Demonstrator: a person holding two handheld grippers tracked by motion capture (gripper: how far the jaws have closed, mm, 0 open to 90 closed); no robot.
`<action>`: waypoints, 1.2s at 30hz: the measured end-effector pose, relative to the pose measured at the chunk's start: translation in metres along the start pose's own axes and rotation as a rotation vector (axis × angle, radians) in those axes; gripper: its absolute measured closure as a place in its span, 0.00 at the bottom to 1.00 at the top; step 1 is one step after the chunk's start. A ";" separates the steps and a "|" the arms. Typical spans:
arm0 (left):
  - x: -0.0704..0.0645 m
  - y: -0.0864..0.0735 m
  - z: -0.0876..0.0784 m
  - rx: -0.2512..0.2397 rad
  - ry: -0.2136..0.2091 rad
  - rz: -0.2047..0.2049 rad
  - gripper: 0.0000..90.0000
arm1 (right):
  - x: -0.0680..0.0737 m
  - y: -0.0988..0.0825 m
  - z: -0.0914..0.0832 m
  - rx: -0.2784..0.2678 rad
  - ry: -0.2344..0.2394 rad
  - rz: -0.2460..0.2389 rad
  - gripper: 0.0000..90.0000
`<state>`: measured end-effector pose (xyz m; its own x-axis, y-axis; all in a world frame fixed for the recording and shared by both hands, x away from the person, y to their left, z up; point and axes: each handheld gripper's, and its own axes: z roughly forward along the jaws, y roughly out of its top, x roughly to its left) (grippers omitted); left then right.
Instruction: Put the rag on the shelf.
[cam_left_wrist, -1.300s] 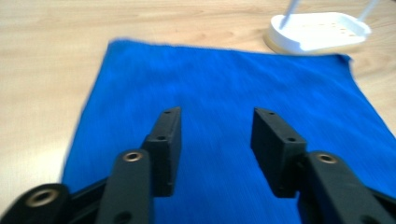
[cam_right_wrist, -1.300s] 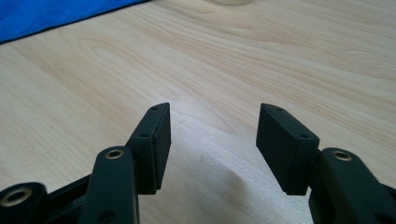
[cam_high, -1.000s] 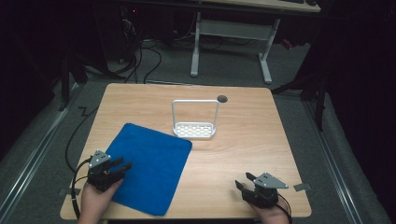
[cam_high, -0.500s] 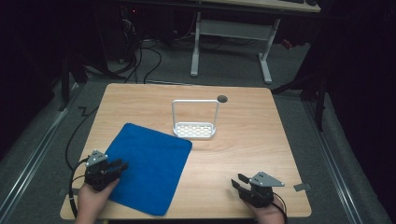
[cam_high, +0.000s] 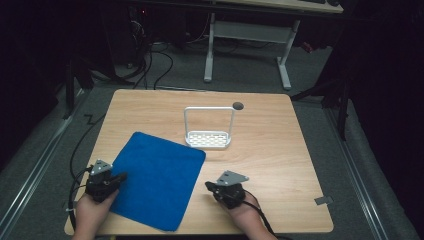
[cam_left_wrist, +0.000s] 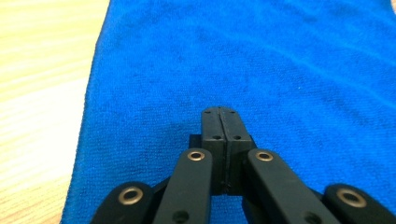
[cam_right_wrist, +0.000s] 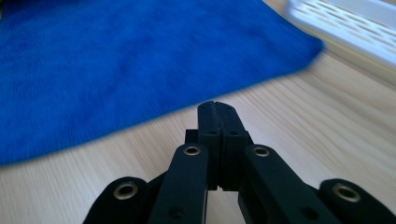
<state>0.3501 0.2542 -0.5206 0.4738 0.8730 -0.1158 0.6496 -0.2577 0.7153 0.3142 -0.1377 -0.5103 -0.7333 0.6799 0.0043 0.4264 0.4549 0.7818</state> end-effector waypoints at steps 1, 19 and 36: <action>0.000 0.000 0.000 0.000 0.000 0.000 1.00 | 0.000 0.000 0.000 0.000 0.000 0.000 1.00; -0.021 -0.009 -0.002 0.092 -0.105 0.060 0.99 | 0.011 0.009 0.039 0.113 0.028 -0.063 1.00; -0.103 -0.005 0.021 0.113 -0.359 0.179 0.99 | -0.036 -0.053 -0.039 0.096 -0.058 0.043 1.00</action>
<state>0.3107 0.1574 -0.5265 0.7490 0.6160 -0.2438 0.5903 -0.4535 0.6678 0.2969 -0.2090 -0.5278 -0.6822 0.7312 -0.0020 0.5078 0.4757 0.7182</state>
